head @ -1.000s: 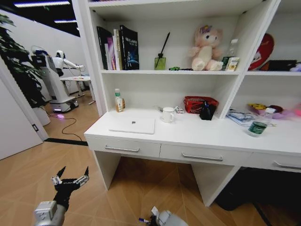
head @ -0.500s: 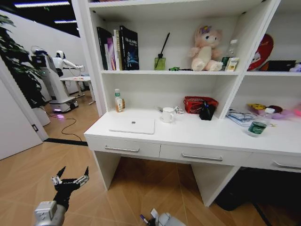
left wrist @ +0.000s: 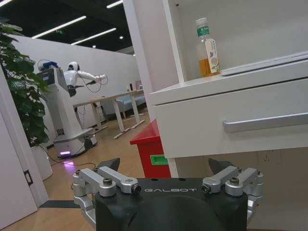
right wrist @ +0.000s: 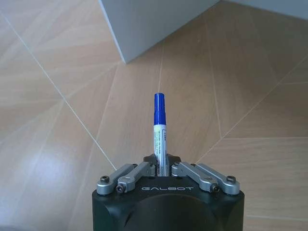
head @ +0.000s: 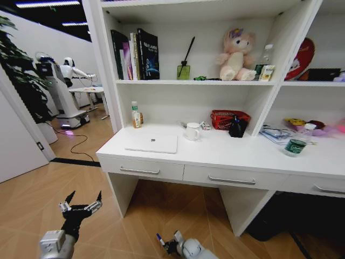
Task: Organize the objects on the table.
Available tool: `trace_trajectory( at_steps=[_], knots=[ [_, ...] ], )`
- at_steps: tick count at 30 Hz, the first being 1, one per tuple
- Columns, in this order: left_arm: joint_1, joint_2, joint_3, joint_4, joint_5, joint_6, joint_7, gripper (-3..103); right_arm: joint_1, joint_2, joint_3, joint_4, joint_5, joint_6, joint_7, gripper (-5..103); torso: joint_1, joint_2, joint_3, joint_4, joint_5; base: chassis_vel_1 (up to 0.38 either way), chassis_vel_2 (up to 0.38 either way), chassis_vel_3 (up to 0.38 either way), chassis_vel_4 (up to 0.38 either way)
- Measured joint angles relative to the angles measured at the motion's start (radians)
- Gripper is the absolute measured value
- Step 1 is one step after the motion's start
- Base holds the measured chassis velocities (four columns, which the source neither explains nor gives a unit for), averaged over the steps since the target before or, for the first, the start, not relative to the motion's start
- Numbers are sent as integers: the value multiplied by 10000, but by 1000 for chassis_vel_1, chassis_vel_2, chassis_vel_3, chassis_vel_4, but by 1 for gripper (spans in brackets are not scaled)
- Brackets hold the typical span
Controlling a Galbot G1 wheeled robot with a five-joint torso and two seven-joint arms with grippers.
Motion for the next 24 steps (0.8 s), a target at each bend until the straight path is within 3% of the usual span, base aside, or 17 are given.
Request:
trace_trajectory(
  at_steps=[3,4,6,9,12,16,18,24],
  knots=[
    [0,0,2,0,-1,0,7,100,-1195,-1427,384,2628,895,-51,324,10,0,1,-2,0,11,0,0,0,0],
    [0,0,2,0,-1,0,7,100,-1195,-1427,384,2628,895,-51,324,10,0,1,-2,0,11,0,0,0,0],
    [0,2,2,0,0,0,8,100,-2333,-2769,776,4470,1368,-93,598,10,0,2,-2,-10,-4,0,0,0,0],
    [0,1,2,-1,0,0,8,100,-3148,-3391,1239,5686,1609,-85,808,10,-1,2,-1,-7,9,0,0,0,0],
    [1,0,2,0,0,0,7,100,-4676,-4040,2591,7656,1754,262,1191,10,-1,2,-3,0,7,0,0,0,0],
    [0,0,2,0,0,0,7,100,-5861,-4216,3799,8895,1797,298,1288,10,-1,2,-2,-2,4,0,0,0,0],
    [0,0,2,0,-1,1,7,100,-7173,-4268,5042,10228,2082,268,1232,10,-1,2,-2,-4,4,0,0,0,0],
    [1,0,3,0,-1,1,8,100,-9020,-3949,6517,11992,2105,637,1068,10,-1,2,-3,-1,3,0,0,0,0]
  ],
)
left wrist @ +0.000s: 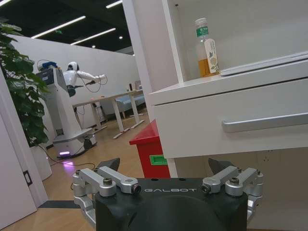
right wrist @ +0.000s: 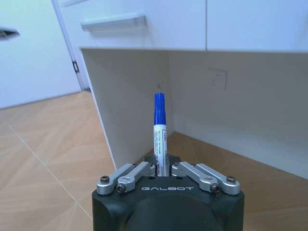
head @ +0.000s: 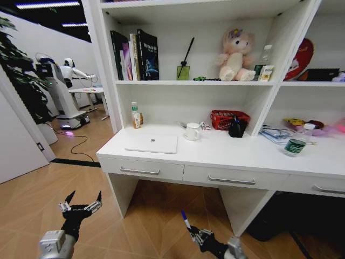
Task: Organize the objects on the table.
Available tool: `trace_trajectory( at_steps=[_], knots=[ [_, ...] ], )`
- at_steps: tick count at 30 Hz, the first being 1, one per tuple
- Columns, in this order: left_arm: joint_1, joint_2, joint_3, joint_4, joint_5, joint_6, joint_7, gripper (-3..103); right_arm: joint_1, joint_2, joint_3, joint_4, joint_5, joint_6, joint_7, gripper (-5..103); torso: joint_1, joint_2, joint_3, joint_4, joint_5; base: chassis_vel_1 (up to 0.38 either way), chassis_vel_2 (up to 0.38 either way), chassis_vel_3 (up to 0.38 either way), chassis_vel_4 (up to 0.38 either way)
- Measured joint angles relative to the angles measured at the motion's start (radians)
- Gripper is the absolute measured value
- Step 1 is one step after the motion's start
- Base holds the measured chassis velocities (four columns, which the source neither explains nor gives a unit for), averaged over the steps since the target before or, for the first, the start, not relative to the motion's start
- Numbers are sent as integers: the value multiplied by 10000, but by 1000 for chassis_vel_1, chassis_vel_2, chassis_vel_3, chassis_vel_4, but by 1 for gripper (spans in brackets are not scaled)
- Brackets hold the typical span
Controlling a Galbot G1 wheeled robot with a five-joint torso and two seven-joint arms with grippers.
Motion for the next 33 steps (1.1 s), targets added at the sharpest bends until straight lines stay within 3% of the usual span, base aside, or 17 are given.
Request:
trace_trajectory(
  at_steps=[3,5,8,15,19,22,25,33],
  knots=[
    [-1,0,-1,0,1,0,-1,100,-954,285,319,899,-290,185,-63,10,0,0,1,-3,-2,0,0,0,0],
    [0,0,-1,0,0,1,-1,100,-1604,627,210,1742,-1036,388,-70,10,8,27,16,-2,-2,0,0,0,0],
    [-1,0,-1,0,0,0,0,100,-1894,1002,60,2073,-1809,440,1,10,46,115,62,-1,-3,0,0,0,0],
    [-1,0,-1,0,0,1,-1,100,-1634,1257,563,2074,-2196,755,399,10,151,372,220,0,-1,0,0,0,0],
    [0,0,0,0,0,1,-2,100,-912,1258,1473,2024,-2045,1554,911,10,232,578,345,1,-1,0,0,0,0],
    [0,0,0,0,0,1,-1,100,-573,1300,1760,2004,-1679,1658,1217,10,270,675,406,0,0,0,0,0,0],
    [-1,0,-1,0,0,1,-1,100,110,1497,2182,1978,-510,1285,1896,10,349,868,519,-1,0,0,0,0,0],
    [0,0,-1,0,0,1,-1,100,648,1910,2879,1946,477,881,2616,10,475,1186,710,-1,-1,0,0,0,0]
  ],
)
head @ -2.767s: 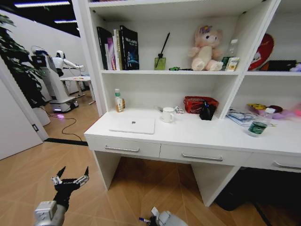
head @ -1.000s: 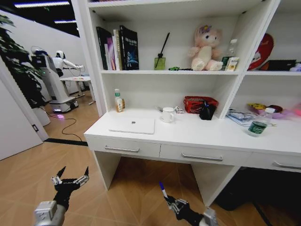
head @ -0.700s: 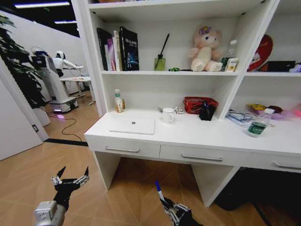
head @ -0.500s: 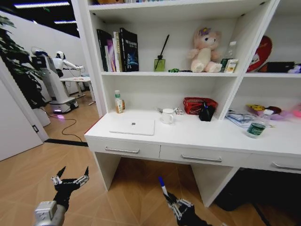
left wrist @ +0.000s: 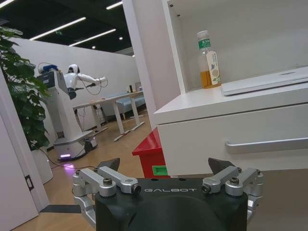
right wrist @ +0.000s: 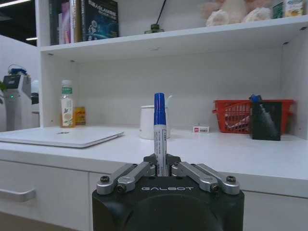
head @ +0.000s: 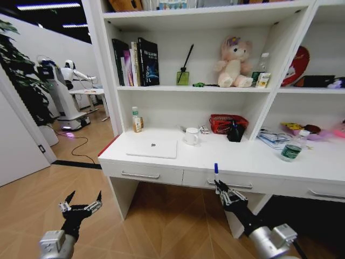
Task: Organize the objects on the table.
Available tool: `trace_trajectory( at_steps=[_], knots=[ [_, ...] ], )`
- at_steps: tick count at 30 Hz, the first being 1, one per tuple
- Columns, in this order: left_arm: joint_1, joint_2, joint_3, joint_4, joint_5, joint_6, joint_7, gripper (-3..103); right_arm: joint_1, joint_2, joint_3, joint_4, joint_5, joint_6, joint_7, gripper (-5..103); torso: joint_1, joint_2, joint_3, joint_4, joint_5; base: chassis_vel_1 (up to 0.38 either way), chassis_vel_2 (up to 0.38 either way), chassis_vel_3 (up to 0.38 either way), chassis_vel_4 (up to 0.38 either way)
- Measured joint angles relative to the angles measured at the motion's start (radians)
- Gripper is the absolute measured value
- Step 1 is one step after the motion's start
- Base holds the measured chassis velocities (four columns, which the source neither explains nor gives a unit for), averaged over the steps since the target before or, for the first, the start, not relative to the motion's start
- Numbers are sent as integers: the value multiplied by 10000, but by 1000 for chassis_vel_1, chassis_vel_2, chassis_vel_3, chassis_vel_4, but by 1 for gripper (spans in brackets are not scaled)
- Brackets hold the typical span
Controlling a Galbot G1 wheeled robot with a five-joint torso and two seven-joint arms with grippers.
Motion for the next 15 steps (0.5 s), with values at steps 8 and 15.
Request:
trace_trajectory(
  at_steps=[8,15],
  knots=[
    [0,0,0,0,0,0,0,100,-17,304,391,-18,152,-32,47,10,158,360,201,3,0,0,0,0,0],
    [0,0,0,0,0,0,0,100,266,123,1191,-23,719,-101,190,10,266,627,358,2,1,0,0,0,0]
  ],
)
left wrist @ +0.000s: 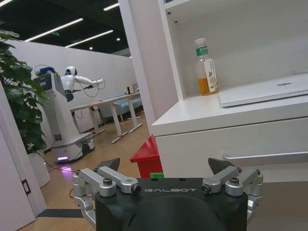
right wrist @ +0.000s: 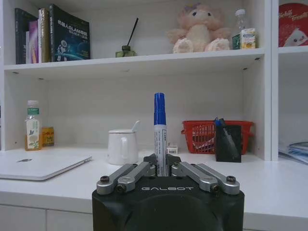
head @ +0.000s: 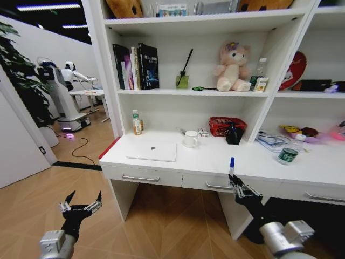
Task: Organize the objects on the table.
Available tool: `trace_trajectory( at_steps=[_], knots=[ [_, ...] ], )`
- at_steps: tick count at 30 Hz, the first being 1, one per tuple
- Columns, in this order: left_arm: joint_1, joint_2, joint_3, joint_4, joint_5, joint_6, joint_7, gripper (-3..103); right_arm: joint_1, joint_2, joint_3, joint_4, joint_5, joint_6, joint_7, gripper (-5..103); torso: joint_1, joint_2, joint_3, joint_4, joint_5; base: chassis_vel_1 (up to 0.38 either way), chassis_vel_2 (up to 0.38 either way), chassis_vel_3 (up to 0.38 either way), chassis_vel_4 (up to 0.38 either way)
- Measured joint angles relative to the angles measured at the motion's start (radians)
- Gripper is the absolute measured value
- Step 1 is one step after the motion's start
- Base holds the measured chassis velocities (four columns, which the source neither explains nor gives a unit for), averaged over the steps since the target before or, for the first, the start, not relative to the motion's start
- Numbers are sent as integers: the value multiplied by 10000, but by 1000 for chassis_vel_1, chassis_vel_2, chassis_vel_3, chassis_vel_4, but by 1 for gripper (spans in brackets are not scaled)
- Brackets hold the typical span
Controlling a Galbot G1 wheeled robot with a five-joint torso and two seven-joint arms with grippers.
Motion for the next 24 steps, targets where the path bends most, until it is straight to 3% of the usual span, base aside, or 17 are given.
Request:
trace_trajectory(
  at_steps=[16,24],
  knots=[
    [0,0,0,0,0,0,0,100,413,-272,510,-12,1007,-334,351,10,242,576,335,-2,-1,-64,-71,-69,-65],
    [-1,0,1,0,0,0,0,100,995,-974,468,-15,1789,-672,635,10,372,869,502,-3,-1,-65,-64,-57,-66]
  ],
)
